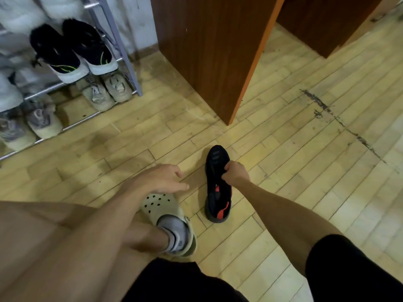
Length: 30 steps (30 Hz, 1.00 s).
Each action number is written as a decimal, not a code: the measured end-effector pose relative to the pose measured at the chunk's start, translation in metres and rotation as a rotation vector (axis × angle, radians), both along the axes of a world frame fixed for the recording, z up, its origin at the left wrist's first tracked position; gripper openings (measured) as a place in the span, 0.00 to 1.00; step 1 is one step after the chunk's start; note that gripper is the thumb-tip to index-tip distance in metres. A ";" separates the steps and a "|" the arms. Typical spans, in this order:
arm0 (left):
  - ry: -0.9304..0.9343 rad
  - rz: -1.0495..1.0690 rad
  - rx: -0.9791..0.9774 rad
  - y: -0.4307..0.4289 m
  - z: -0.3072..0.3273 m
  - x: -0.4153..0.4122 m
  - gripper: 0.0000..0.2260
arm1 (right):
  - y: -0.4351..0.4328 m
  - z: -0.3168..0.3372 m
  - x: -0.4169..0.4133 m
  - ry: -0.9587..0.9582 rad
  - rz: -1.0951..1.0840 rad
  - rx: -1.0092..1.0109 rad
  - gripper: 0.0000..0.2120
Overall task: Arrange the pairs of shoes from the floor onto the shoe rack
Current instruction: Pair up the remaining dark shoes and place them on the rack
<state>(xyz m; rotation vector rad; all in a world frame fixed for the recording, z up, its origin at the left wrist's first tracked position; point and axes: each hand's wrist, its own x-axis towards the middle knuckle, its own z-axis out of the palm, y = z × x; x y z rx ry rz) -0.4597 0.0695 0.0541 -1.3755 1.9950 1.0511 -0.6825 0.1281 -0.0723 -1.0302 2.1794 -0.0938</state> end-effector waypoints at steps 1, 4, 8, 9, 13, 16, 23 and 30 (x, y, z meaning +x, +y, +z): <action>-0.001 0.010 0.001 -0.001 -0.002 0.002 0.25 | 0.005 -0.007 -0.004 0.007 -0.011 0.037 0.19; 0.012 0.034 0.017 -0.004 -0.008 0.005 0.24 | 0.028 -0.027 -0.009 -0.170 -0.133 0.213 0.34; 0.052 0.062 0.033 -0.007 -0.012 0.002 0.24 | 0.063 -0.046 0.005 -0.482 -0.360 0.273 0.38; 0.064 0.066 0.031 -0.009 -0.013 0.001 0.24 | 0.066 -0.049 0.009 -0.491 -0.379 0.259 0.36; 0.089 0.082 0.029 -0.010 -0.015 -0.004 0.24 | 0.060 -0.051 0.015 -0.542 -0.437 0.284 0.28; 0.085 0.109 0.024 -0.011 -0.012 -0.002 0.23 | 0.047 -0.039 0.014 -0.670 -0.480 0.251 0.26; 0.108 0.263 -0.037 -0.006 0.001 -0.005 0.26 | -0.015 0.034 0.024 -0.683 -0.292 0.041 0.21; 0.590 0.997 0.112 -0.026 0.060 0.018 0.28 | -0.082 0.161 0.066 -0.777 -0.020 -0.207 0.17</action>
